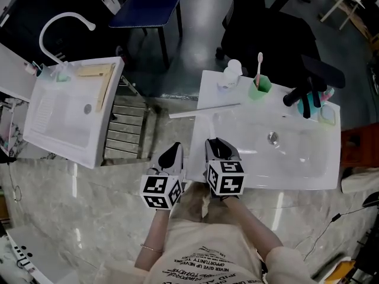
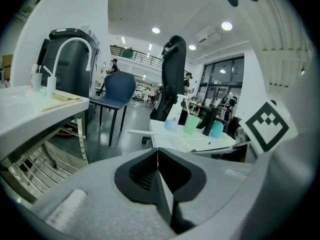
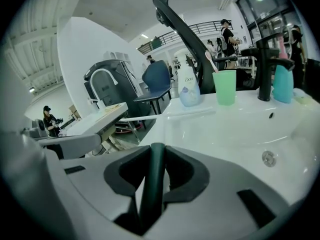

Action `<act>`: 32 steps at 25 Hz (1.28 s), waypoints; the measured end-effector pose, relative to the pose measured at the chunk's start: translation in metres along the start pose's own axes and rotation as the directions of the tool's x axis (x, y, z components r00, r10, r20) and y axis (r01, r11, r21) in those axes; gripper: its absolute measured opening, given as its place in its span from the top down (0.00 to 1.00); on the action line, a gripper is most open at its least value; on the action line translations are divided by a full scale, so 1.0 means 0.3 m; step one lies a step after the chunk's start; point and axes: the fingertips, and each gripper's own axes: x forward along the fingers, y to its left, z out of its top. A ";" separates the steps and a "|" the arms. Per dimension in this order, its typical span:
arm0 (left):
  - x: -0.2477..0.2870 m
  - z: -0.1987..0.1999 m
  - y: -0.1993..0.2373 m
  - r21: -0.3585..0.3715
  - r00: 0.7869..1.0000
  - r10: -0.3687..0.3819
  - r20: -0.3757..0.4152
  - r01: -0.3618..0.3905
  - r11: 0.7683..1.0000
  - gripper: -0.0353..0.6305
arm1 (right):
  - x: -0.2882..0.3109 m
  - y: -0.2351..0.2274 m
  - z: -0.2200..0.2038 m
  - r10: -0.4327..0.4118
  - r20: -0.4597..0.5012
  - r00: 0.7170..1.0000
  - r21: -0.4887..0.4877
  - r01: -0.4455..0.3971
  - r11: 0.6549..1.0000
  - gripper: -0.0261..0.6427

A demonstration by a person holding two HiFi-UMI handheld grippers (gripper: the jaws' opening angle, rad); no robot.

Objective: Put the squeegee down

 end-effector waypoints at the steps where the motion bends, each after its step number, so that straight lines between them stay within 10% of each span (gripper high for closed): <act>1: 0.003 -0.001 0.000 0.002 1.000 -0.004 -0.002 0.004 1.000 0.91 | 0.001 -0.001 -0.001 -0.005 -0.001 1.000 -0.005 0.005 1.000 0.82; 32: 0.004 -0.012 -0.021 0.017 0.999 -0.050 -0.006 0.050 0.999 0.91 | 0.025 0.015 -0.020 -0.041 -0.063 0.997 -0.043 0.038 0.998 0.72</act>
